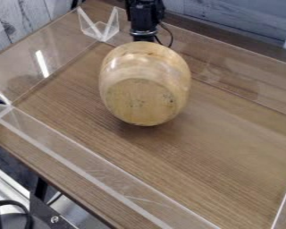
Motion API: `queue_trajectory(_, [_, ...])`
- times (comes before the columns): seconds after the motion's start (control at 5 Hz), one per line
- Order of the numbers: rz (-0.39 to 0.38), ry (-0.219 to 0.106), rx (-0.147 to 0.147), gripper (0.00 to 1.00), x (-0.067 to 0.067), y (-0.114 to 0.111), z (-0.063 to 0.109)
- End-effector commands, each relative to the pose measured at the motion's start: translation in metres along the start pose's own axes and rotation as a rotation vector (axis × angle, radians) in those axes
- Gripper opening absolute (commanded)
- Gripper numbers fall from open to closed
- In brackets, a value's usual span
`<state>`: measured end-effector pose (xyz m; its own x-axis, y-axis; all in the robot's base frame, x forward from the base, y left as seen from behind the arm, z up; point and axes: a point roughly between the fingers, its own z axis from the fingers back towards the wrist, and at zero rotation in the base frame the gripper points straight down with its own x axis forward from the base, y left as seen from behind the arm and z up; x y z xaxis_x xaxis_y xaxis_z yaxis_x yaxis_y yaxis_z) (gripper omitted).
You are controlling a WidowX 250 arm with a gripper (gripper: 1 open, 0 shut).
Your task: Remove the green block from inside the brown bowl and put it on the table
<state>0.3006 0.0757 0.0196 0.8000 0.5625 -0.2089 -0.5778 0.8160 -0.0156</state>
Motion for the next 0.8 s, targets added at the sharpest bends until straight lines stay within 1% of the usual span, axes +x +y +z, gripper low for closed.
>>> queue_trajectory(0.0, [0.011,-0.024,-0.004,0.0,0.0054,0.0067,0.008])
queue_trajectory(0.6, [0.0,-0.012,0.002,0.0,0.0061,0.0068,0.0062])
